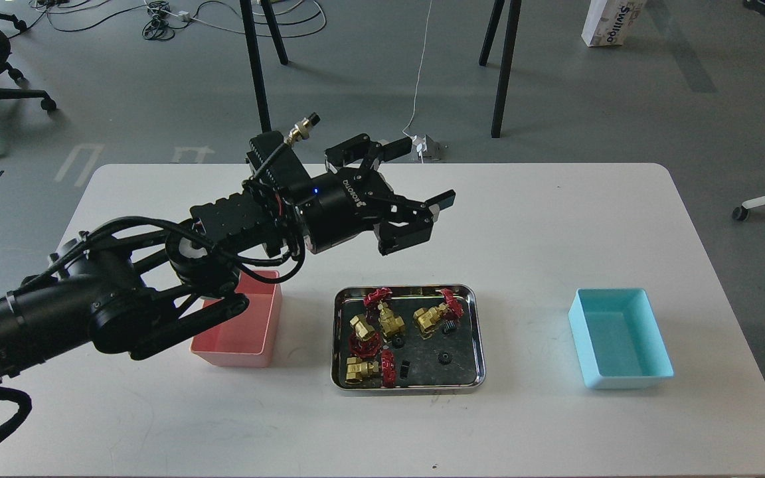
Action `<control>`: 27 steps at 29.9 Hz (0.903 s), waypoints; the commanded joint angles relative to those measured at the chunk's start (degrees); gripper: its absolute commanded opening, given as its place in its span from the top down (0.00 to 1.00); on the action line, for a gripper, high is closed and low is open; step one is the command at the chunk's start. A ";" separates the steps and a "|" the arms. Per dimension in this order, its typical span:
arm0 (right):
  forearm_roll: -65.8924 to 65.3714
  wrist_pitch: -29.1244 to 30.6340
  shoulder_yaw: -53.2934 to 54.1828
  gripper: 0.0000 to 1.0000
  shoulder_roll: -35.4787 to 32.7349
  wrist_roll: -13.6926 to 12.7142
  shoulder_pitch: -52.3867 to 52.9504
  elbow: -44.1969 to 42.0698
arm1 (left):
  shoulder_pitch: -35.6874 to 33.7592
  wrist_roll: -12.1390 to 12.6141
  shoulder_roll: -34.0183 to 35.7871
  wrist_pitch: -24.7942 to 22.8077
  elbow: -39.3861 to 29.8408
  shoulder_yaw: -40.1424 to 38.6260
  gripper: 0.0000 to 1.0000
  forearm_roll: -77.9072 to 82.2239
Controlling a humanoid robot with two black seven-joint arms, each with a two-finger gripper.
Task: Place valve in pink box and gear in blue box
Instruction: 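Swing the left gripper over the pink box toward the tray, then close the left gripper on a brass-and-red valve in the tray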
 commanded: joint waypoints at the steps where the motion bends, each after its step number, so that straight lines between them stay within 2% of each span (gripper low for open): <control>1: -0.04 0.00 -0.04 0.01 -0.07 -0.15 0.11 -0.11 | 2.06 2.36 1.75 0.20 0.83 3.98 0.00 3.82; 14: -1.62 -0.09 -0.22 0.01 -0.15 -0.15 -0.15 -0.37 | 14.01 2.28 1.67 0.20 6.19 3.72 0.00 3.82; 27: -2.94 -0.62 -0.57 0.01 0.55 -0.15 -0.33 -0.46 | 18.24 2.01 -4.13 -0.07 11.11 3.81 0.00 3.82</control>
